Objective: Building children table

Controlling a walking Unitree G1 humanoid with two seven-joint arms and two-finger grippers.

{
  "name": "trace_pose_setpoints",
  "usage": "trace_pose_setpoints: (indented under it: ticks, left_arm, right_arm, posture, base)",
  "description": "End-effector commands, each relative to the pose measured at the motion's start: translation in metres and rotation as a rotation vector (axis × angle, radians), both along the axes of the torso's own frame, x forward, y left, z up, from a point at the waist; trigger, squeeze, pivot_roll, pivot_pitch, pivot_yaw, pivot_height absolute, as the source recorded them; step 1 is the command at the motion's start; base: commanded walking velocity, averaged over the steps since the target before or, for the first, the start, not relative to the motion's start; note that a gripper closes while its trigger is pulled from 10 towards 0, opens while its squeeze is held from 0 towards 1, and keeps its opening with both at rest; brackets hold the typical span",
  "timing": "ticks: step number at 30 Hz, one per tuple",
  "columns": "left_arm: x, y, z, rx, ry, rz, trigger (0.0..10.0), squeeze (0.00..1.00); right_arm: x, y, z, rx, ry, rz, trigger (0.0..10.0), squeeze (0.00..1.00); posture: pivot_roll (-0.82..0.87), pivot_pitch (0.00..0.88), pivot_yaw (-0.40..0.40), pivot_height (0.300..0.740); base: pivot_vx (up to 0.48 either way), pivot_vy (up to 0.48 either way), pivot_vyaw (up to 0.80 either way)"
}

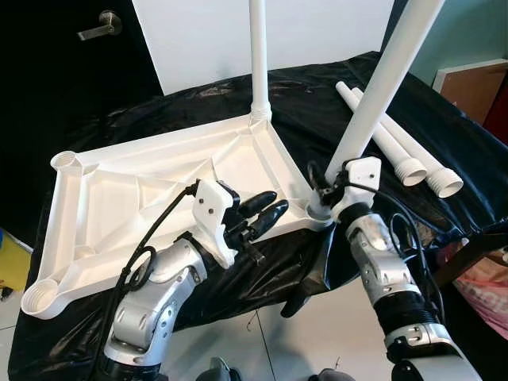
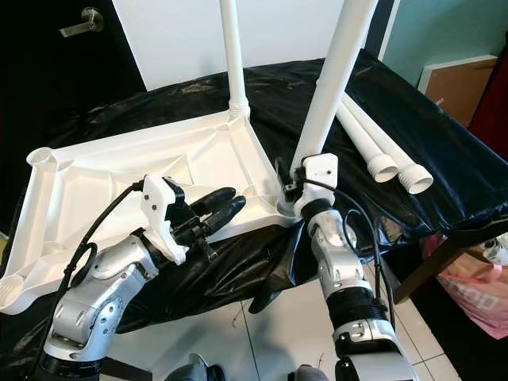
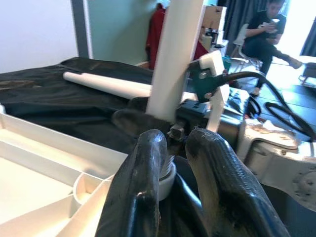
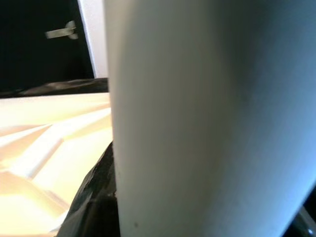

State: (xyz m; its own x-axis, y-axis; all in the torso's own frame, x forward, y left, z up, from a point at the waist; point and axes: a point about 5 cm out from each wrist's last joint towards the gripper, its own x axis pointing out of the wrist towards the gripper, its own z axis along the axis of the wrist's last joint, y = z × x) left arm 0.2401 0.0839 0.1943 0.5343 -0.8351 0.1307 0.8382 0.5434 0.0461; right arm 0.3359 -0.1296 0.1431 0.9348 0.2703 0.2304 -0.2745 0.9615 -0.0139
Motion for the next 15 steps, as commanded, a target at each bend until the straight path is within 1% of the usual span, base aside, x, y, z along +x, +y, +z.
trace_pose_setpoints:
  ticks: [1, 3, 9, 11, 15]
  left_arm:
    - [-0.005, -0.002, 0.0, 0.011, 0.003, -0.061, 10.0, 0.0]
    - [-0.005, -0.004, 0.001, 0.007, 0.01, -0.061, 10.0, 0.0]
    - [-0.006, -0.005, 0.001, 0.006, 0.019, -0.064, 10.0, 0.0]
    - [-0.006, -0.005, 0.001, 0.006, 0.019, -0.064, 10.0, 0.0]
    - [-0.008, -0.005, 0.0, 0.01, 0.029, -0.066, 10.0, 0.0]
  right_arm:
    - [0.002, 0.006, -0.004, 0.003, 0.01, 0.023, 10.0, 0.0]
    - [0.005, 0.011, -0.01, -0.003, 0.033, 0.037, 10.0, 0.0]
    - [0.006, 0.016, -0.013, -0.025, 0.039, 0.056, 10.0, 0.0]
    - [0.006, 0.016, -0.013, -0.025, 0.039, 0.056, 10.0, 0.0]
    - [0.002, 0.012, -0.022, -0.068, 0.069, 0.055, 10.0, 0.0]
  posture:
    - [-0.05, 0.039, 0.032, 0.74]
    - [-0.05, 0.04, 0.035, 0.74]
    - [-0.05, 0.043, 0.029, 0.74]
    - [-0.05, 0.043, 0.029, 0.74]
    - [-0.05, 0.043, 0.024, 0.74]
  base:
    - [0.0, 0.0, 0.0]
    - [0.0, 0.0, 0.0]
    - [0.0, 0.0, 0.0]
    - [0.0, 0.0, 0.0]
    - [0.0, 0.0, 0.0]
